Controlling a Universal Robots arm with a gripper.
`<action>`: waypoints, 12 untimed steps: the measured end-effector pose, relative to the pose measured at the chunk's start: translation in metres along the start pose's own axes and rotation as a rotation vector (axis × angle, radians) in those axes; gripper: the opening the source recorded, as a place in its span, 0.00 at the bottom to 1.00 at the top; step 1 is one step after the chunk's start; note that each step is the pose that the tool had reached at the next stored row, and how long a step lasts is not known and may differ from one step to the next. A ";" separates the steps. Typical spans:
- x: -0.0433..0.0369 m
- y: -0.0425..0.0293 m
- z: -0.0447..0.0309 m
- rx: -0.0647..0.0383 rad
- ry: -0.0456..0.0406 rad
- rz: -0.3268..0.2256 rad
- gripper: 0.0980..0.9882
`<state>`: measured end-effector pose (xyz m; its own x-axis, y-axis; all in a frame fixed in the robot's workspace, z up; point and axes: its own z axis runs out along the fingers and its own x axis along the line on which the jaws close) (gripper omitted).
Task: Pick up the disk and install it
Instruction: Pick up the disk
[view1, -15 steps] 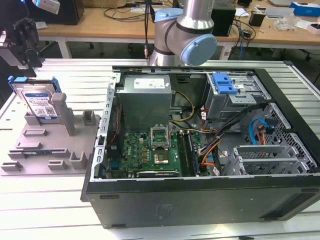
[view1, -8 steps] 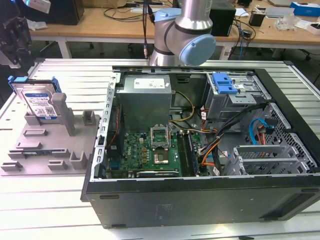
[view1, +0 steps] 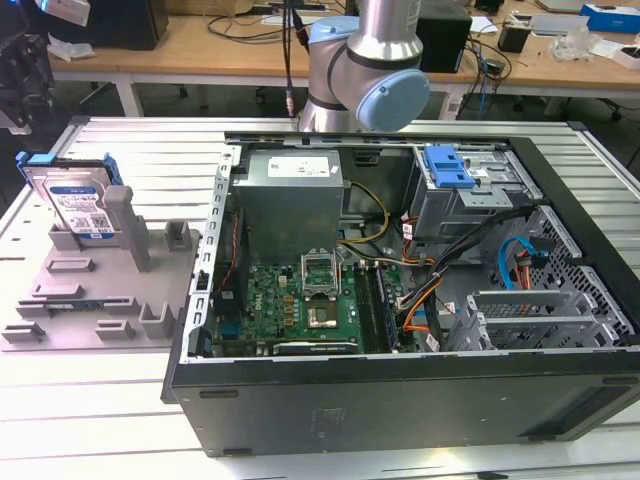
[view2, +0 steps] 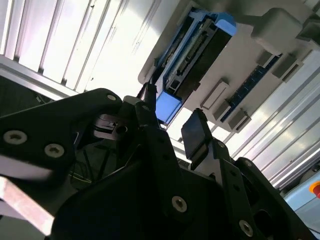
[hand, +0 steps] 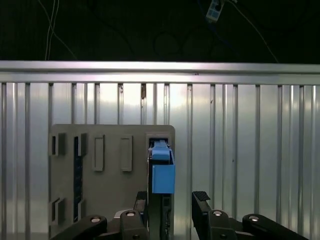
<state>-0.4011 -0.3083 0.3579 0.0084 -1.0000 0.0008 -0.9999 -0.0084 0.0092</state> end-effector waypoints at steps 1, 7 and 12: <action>-0.0001 0.0010 0.0009 0.000 0.0000 0.000 0.43; -0.0001 0.0028 0.0053 0.000 0.0000 0.000 0.43; 0.0026 0.0036 0.0079 0.000 0.0000 0.000 0.43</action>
<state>-0.4048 -0.3109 0.3500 0.0086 -1.0000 0.0008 -0.9999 -0.0086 0.0093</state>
